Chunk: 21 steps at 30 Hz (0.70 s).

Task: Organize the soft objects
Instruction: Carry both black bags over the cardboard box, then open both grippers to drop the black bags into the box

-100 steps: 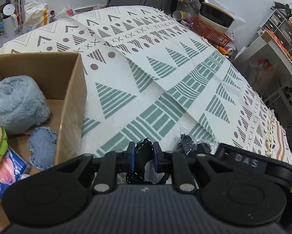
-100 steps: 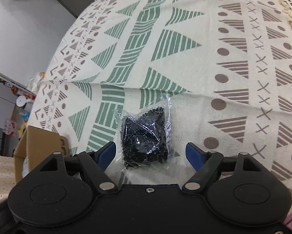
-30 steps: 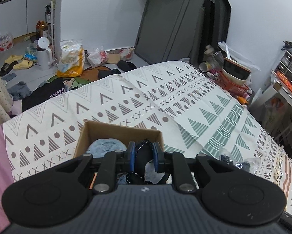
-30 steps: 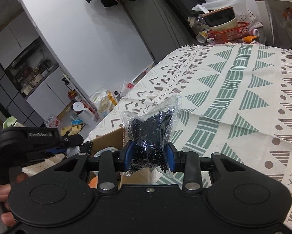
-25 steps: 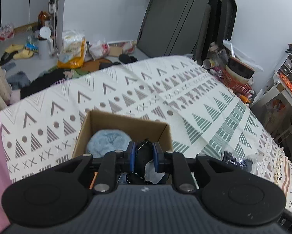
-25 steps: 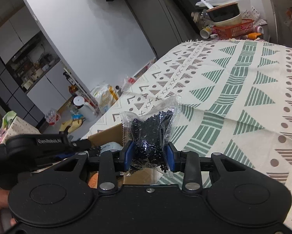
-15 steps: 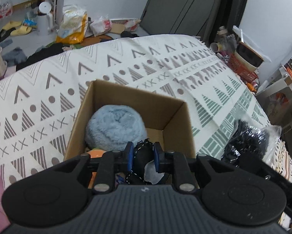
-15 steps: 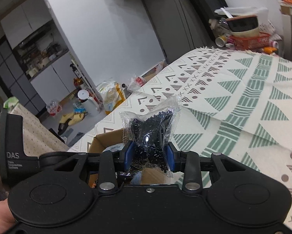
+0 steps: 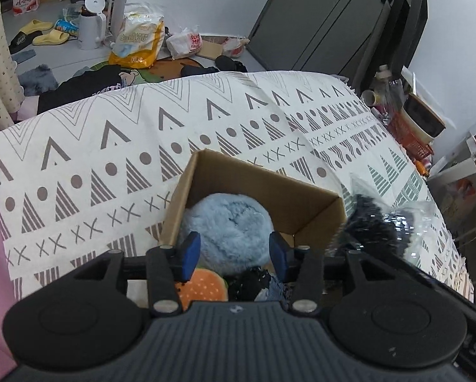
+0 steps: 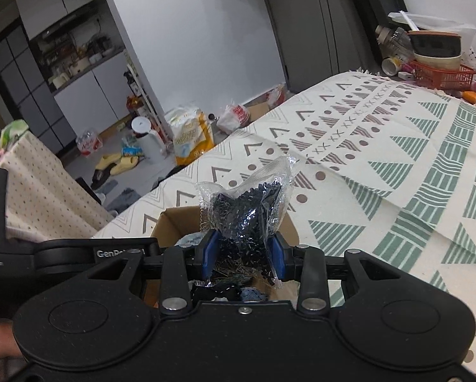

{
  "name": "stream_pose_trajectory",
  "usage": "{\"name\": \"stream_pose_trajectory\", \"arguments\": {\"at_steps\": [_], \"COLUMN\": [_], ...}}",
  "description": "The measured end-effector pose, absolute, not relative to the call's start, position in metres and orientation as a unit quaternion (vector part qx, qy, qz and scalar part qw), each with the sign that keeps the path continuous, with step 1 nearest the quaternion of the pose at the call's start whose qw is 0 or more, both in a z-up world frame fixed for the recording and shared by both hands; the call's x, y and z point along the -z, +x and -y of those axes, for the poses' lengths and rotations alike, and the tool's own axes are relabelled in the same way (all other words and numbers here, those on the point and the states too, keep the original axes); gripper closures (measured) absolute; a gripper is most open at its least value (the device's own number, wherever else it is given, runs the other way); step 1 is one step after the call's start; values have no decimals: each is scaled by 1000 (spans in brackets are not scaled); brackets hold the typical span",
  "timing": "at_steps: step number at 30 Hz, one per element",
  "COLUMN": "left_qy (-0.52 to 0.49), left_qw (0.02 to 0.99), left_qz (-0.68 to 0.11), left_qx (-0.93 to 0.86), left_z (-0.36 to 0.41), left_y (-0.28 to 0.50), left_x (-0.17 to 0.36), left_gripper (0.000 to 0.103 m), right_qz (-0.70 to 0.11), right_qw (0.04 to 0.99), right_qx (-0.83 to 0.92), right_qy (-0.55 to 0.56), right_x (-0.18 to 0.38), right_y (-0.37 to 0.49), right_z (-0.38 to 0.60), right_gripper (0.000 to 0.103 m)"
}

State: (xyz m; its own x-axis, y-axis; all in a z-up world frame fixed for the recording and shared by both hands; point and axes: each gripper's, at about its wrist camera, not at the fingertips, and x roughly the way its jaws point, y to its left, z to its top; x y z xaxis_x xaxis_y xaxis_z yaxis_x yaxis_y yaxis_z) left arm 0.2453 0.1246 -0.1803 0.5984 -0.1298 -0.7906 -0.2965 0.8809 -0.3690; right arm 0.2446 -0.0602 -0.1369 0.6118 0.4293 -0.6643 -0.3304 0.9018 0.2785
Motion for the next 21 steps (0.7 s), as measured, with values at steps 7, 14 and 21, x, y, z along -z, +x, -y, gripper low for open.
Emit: {"name": "stream_pose_trajectory", "arguments": {"at_steps": [7,14,21], "left_qy": [-255,-243,-203], "left_qw": [857,864,870], "left_qz": [-445,-438,-447], "left_qx": [-49,-49,-47], "left_z": [-136,-133,-117], "left_y": [245,245,244], "left_x": [183,181,162], "left_gripper": [57,57,44], "right_qz": [-378,-370,-382], "right_qw": [901,909,905], "right_qx": [-204,-163,-152], "right_qy": [69,106,107], "right_x": [133,125,115], "right_y": [249,247,233], "right_z": [58,88,103], "right_gripper": [38,35,34]}}
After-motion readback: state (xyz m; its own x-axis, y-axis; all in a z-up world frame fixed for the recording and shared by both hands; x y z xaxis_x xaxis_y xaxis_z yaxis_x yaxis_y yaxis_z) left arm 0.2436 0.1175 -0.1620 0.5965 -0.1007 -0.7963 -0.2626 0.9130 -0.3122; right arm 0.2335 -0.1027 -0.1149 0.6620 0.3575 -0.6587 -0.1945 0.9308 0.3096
